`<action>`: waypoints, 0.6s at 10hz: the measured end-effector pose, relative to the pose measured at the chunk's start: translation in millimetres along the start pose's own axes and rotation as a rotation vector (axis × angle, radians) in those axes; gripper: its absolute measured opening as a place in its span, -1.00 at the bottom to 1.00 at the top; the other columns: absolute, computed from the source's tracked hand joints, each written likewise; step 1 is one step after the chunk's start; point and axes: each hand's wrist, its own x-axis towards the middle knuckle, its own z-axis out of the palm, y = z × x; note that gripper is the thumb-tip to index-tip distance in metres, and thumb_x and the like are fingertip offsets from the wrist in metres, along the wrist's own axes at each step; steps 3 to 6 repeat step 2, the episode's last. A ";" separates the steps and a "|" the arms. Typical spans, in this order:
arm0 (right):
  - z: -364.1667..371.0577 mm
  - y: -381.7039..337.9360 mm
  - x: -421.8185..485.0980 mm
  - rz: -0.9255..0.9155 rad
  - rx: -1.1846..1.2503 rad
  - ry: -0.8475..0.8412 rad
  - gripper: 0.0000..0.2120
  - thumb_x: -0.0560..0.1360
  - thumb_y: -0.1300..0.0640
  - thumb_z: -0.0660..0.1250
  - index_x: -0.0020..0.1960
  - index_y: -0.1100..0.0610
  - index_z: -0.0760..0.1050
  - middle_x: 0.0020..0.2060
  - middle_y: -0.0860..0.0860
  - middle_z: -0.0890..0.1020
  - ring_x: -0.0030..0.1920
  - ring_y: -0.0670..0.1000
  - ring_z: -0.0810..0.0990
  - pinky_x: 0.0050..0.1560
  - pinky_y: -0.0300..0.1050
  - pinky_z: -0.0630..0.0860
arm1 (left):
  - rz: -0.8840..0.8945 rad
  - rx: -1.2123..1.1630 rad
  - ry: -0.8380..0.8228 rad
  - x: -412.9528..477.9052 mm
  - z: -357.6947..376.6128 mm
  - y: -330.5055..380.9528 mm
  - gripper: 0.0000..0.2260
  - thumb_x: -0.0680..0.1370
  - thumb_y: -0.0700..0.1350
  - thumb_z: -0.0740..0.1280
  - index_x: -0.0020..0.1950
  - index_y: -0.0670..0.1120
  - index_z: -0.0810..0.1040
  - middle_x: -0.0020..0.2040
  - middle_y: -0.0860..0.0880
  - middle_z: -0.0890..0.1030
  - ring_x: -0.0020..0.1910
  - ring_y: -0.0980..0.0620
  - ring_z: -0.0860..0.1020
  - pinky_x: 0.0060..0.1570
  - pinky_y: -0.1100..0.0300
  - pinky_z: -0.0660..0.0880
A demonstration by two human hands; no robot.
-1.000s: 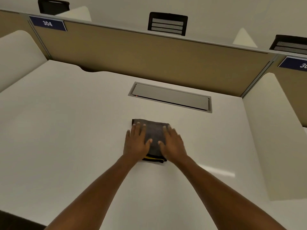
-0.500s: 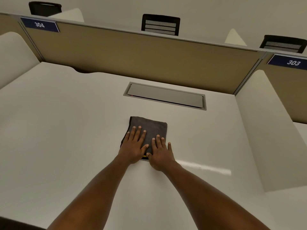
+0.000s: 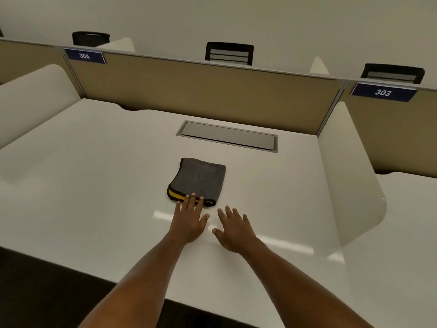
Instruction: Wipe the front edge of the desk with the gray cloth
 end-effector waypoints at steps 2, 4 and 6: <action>26.8 41.9 -100.2 0.045 0.002 0.040 -0.31 0.70 -0.20 0.03 0.69 0.06 -0.14 0.68 0.13 -0.08 0.67 0.20 -0.12 0.63 0.23 -0.11 | 0.019 -0.005 -0.026 -84.4 21.0 66.6 -0.39 0.69 0.22 -0.08 0.67 -0.02 -0.12 0.68 -0.13 -0.12 0.66 -0.13 -0.14 0.59 -0.13 -0.15; 26.8 41.9 -100.2 0.045 0.002 0.040 -0.31 0.70 -0.20 0.03 0.69 0.06 -0.14 0.68 0.13 -0.08 0.67 0.20 -0.12 0.63 0.23 -0.11 | 0.019 -0.005 -0.026 -84.4 21.0 66.6 -0.39 0.69 0.22 -0.08 0.67 -0.02 -0.12 0.68 -0.13 -0.12 0.66 -0.13 -0.14 0.59 -0.13 -0.15; 26.8 41.9 -100.2 0.045 0.002 0.040 -0.31 0.70 -0.20 0.03 0.69 0.06 -0.14 0.68 0.13 -0.08 0.67 0.20 -0.12 0.63 0.23 -0.11 | 0.019 -0.005 -0.026 -84.4 21.0 66.6 -0.39 0.69 0.22 -0.08 0.67 -0.02 -0.12 0.68 -0.13 -0.12 0.66 -0.13 -0.14 0.59 -0.13 -0.15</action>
